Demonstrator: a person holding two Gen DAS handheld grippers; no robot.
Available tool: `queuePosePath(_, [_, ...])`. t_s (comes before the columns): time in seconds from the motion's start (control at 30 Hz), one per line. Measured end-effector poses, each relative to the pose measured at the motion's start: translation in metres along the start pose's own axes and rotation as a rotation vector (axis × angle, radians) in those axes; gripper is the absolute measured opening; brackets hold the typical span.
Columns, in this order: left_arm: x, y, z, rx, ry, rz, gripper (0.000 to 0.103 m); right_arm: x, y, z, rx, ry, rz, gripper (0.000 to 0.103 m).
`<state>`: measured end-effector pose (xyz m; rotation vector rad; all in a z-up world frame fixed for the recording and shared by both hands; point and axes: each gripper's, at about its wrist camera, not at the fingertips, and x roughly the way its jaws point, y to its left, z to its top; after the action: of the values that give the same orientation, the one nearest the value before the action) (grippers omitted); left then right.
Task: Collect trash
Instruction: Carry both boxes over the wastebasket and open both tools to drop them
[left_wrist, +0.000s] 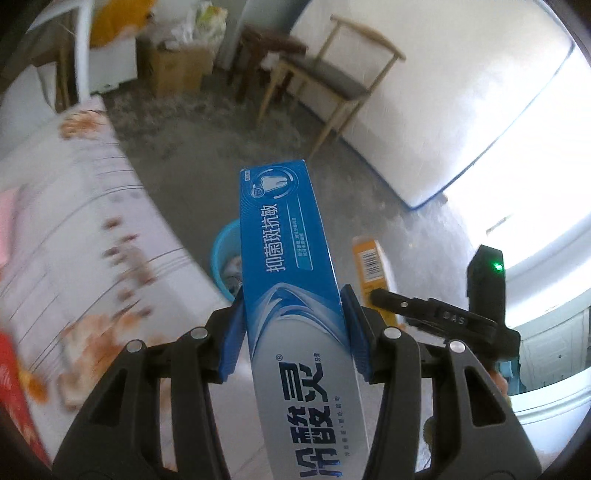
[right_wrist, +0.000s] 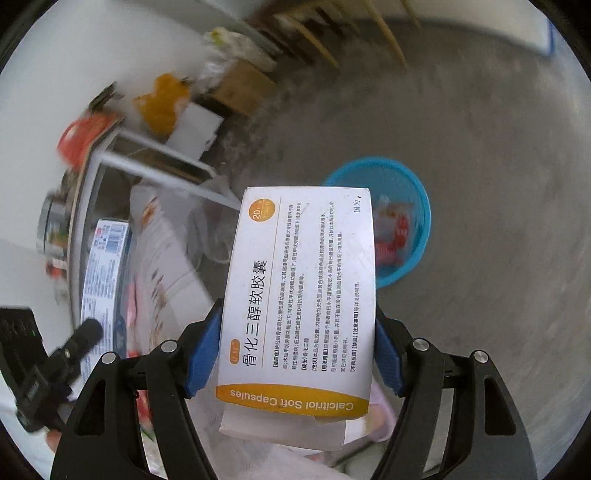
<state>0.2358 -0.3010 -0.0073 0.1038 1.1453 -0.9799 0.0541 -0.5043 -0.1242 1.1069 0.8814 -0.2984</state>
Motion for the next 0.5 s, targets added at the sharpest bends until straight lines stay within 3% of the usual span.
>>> queuePosePath(0.13, [0.044, -0.011, 0.029, -0.010, 0.018, 0.013, 0.049, 0.036, -0.020, 0.035, 0.076, 0.006, 0.007, 0.071])
queuePosePath(0.2, [0.058, -0.013, 0.040, -0.018, -0.021, 0.025, 0.082, 0.056, -0.029, 0.056, 0.103, -0.005, 0.023, 0.074])
queuePosePath(0.23, [0.062, -0.013, 0.047, -0.026, -0.069, 0.052, 0.084, 0.066, -0.034, 0.064, 0.119, -0.003, 0.020, 0.082])
queuePosePath(0.33, [0.066, -0.012, 0.053, -0.030, -0.089, 0.060, 0.084, 0.102, -0.050, 0.082, 0.142, 0.022, -0.037, 0.082])
queuePosePath(0.5, [0.049, 0.002, 0.045, -0.045, -0.108, 0.032, 0.084, 0.126, -0.071, 0.073, 0.147, 0.046, -0.106, 0.082])
